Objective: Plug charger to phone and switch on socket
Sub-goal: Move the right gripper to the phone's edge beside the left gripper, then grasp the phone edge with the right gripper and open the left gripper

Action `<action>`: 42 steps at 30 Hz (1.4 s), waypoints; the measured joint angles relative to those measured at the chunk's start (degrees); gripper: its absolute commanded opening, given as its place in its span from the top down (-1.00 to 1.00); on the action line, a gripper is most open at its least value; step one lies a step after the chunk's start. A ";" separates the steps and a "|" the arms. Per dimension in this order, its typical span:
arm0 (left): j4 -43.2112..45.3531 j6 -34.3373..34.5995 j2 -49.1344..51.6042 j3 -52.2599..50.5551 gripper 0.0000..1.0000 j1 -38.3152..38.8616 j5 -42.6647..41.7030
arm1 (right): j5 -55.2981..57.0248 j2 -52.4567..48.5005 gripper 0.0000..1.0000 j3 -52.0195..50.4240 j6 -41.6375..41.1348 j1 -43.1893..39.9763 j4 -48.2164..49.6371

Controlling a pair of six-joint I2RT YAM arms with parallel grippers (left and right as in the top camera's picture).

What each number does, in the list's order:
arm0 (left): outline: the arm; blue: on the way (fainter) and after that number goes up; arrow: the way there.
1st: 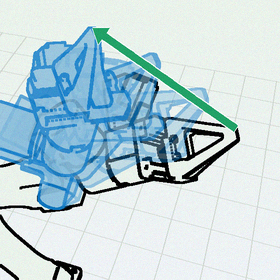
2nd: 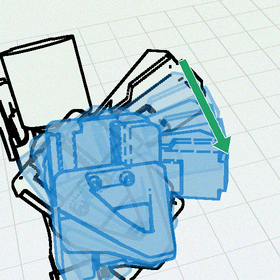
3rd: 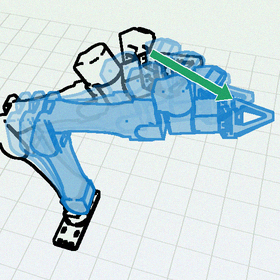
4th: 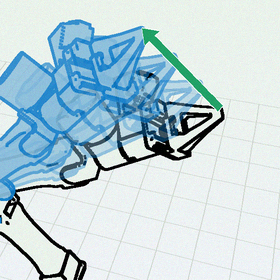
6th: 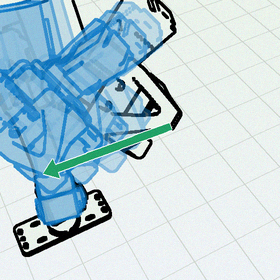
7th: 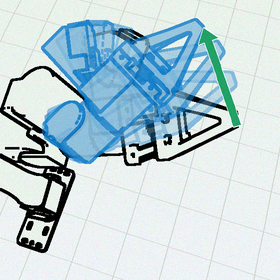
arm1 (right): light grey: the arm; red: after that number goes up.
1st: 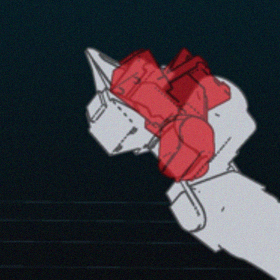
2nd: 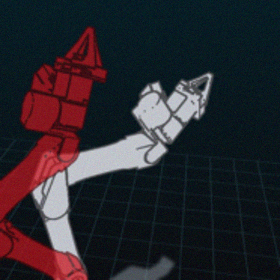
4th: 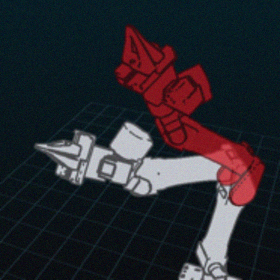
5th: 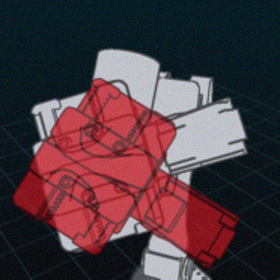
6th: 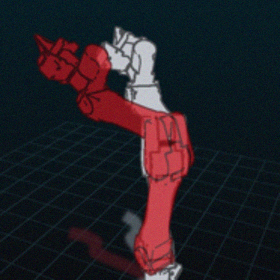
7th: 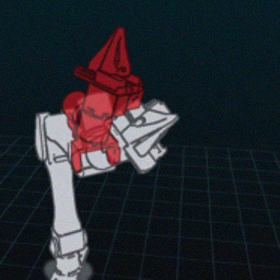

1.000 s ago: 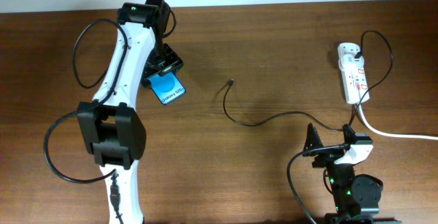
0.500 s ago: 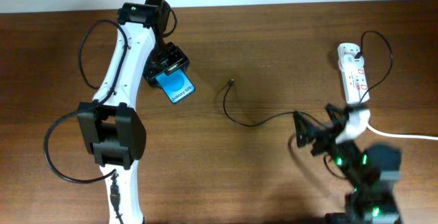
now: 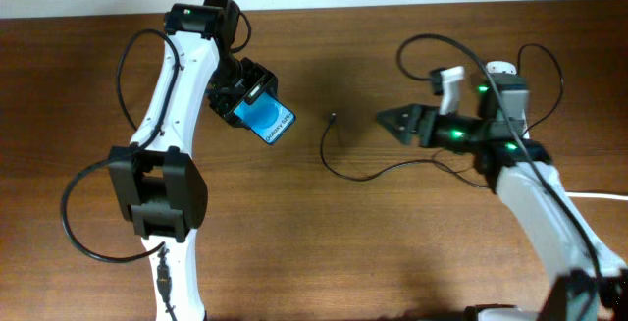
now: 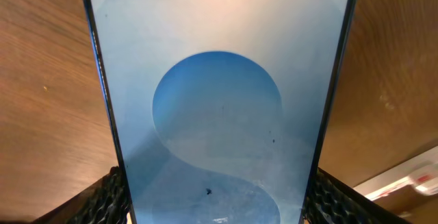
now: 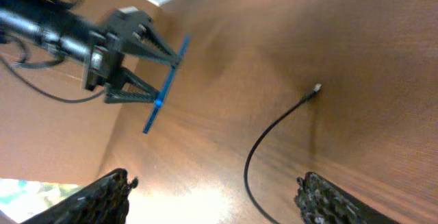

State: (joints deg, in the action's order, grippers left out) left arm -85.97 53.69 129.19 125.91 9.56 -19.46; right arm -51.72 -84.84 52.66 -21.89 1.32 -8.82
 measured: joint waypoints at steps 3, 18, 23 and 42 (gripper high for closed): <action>0.11 2.32 0.00 0.00 1.00 0.00 -0.17 | 4.72 -3.10 -0.57 -0.04 -5.31 6.69 5.01; 0.31 6.03 0.00 0.00 1.00 2.54 0.28 | 25.62 -12.59 -0.32 0.00 -32.59 26.91 25.09; 2.67 7.54 0.00 0.00 1.00 5.38 1.01 | 28.46 -12.90 0.03 0.00 -34.21 27.19 25.57; 2.78 9.20 0.00 0.00 1.00 7.10 -0.15 | 35.87 -13.27 0.36 0.00 -36.20 29.90 27.36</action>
State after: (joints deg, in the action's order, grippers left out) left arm -83.20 62.89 129.19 125.91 16.67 -19.62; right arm -15.86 -98.10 52.66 -58.08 31.22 18.55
